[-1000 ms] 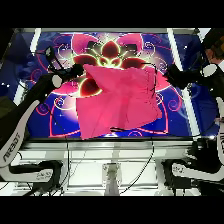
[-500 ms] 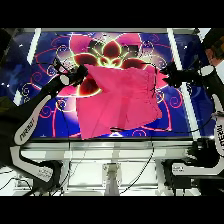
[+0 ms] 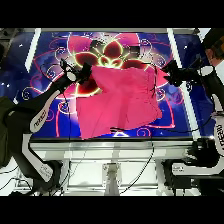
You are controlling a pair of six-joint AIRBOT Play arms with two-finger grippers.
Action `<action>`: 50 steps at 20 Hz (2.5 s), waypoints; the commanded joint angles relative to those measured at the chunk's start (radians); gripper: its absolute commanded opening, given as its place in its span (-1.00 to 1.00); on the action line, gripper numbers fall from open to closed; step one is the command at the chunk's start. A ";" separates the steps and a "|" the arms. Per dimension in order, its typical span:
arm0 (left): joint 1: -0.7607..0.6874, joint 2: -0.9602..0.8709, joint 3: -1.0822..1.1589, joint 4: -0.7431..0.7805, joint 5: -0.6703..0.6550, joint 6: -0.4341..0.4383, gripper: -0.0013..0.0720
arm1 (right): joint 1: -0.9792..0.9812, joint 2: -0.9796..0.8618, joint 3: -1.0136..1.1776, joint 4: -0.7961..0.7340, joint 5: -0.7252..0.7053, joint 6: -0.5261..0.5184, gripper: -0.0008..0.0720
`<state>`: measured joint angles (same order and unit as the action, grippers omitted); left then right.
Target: Fold the clothes and pants, and hang the long-sleeved shirts on hangers.
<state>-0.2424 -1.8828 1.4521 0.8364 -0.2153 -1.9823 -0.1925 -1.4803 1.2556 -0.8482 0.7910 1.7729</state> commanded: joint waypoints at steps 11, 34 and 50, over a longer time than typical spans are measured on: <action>-0.032 0.124 0.301 0.034 -0.148 0.550 -0.96 | 0.000 0.000 0.001 -0.073 -0.006 -0.006 0.34; 0.094 0.206 0.081 0.932 -0.639 -0.020 -0.93 | 0.000 0.001 0.001 -0.117 0.071 -0.050 -0.92; 0.210 0.871 -0.829 0.186 -0.563 0.243 -0.95 | -0.115 0.389 -0.799 0.425 0.265 -0.605 -0.93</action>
<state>-0.0563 -1.1664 0.8478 1.2201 -0.8639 -1.7538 -0.2958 -1.1591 0.6090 -0.5335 1.0321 1.2346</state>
